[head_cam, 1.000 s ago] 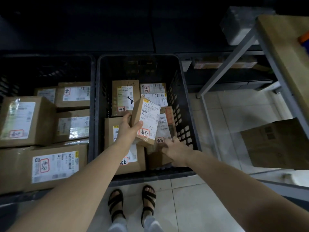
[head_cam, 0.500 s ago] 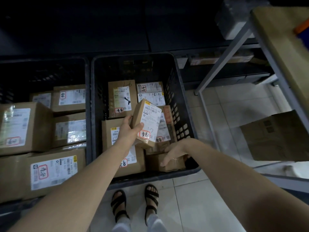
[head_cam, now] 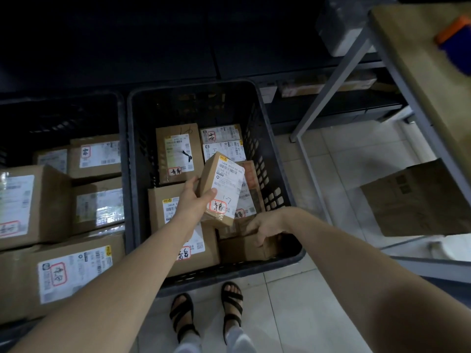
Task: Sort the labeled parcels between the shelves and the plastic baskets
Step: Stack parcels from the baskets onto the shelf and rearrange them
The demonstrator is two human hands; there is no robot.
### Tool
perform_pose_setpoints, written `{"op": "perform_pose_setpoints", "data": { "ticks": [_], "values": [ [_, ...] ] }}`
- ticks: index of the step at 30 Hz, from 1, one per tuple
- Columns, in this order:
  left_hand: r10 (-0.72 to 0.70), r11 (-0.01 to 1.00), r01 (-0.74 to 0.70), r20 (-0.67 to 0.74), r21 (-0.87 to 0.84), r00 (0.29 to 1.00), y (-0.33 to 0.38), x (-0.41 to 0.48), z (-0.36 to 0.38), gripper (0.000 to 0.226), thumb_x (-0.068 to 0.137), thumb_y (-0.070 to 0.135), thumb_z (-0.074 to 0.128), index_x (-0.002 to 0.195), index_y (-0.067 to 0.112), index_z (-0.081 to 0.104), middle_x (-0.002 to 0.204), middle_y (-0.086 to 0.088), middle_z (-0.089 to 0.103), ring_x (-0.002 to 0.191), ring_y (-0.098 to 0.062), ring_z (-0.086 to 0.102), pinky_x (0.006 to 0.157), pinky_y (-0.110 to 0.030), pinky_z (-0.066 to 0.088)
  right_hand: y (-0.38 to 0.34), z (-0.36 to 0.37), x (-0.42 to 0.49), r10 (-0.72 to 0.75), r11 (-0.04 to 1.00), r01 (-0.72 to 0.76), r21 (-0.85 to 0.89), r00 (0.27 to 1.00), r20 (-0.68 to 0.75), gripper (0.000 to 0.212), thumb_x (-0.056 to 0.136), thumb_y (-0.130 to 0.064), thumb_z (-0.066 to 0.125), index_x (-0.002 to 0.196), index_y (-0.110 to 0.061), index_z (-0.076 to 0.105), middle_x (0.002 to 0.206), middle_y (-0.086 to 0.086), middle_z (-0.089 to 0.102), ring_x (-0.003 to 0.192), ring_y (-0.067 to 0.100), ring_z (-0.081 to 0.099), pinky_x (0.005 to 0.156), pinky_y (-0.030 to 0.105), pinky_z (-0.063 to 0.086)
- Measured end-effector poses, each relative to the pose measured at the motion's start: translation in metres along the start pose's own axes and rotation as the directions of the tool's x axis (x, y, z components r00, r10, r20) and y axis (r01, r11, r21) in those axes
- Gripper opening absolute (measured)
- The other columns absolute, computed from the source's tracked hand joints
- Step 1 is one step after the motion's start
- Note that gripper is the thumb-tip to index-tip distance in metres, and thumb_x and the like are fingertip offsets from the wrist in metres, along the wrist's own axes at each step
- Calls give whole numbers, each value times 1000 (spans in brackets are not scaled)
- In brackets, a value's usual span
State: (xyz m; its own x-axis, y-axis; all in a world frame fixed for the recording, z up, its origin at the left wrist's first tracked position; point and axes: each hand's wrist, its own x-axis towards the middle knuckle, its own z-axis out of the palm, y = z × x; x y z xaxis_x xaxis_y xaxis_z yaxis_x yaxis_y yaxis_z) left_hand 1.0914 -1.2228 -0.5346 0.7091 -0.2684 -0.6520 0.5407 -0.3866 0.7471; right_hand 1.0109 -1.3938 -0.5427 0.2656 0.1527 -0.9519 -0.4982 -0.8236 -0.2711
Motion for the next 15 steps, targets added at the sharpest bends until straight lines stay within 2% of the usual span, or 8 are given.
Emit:
{"op": "perform_pose_setpoints", "data": {
  "ticks": [2, 5, 7, 9, 12, 15],
  "values": [
    [0, 1000, 0, 1, -5, 1000, 0, 1, 1, 66, 93, 18, 59, 148, 23, 22, 141, -7, 48, 101, -23, 63, 65, -28, 51, -4, 0, 8, 10, 999, -9, -46, 1000, 10, 58, 89, -15, 63, 144, -20, 43, 149, 6, 37, 136, 26, 35, 110, 37, 35],
    [3, 1000, -2, 27, -4, 1000, -2, 4, 3, 66, 92, 17, 59, 147, 23, 23, 140, -8, 48, 101, -23, 63, 79, -38, 54, -7, 11, 20, 100, 973, -107, -203, 994, -43, 71, 83, -35, 72, 144, -15, 40, 146, 5, 42, 129, 26, 42, 101, 37, 39],
    [9, 1000, -9, 42, -4, 999, -2, 4, 3, 66, 93, 17, 59, 147, 22, 23, 141, -7, 47, 98, -21, 62, 78, -34, 54, -8, 17, 23, 147, 960, -158, -230, 987, -67, 76, 81, -46, 72, 142, -13, 41, 143, 6, 45, 127, 27, 44, 93, 37, 38],
    [17, 1000, -17, 45, -4, 999, -2, 6, 2, 66, 92, 17, 59, 148, 23, 24, 142, -6, 46, 97, -19, 62, 74, -29, 52, -10, 12, 21, 138, 958, -146, -247, 989, -53, 82, 81, -52, 70, 145, -13, 37, 147, 7, 41, 131, 28, 41, 97, 37, 39],
    [19, 1000, -18, 45, -9, 999, -2, 8, 1, 66, 92, 17, 60, 147, 23, 24, 143, -5, 46, 102, -21, 62, 80, -33, 53, -8, -10, 15, 144, 941, -134, -310, 990, 7, 93, 76, -62, 69, 148, -15, 34, 151, 6, 37, 135, 29, 38, 108, 41, 38],
    [15, 1000, -14, 49, -19, 999, 1, 9, 1, 66, 92, 18, 60, 147, 23, 24, 142, -6, 48, 105, -22, 62, 77, -29, 52, -1, -26, 11, 148, 965, -121, -232, 984, 103, 95, 75, -57, 73, 150, -18, 30, 152, 4, 33, 135, 31, 38, 108, 46, 39]
  ]
}}
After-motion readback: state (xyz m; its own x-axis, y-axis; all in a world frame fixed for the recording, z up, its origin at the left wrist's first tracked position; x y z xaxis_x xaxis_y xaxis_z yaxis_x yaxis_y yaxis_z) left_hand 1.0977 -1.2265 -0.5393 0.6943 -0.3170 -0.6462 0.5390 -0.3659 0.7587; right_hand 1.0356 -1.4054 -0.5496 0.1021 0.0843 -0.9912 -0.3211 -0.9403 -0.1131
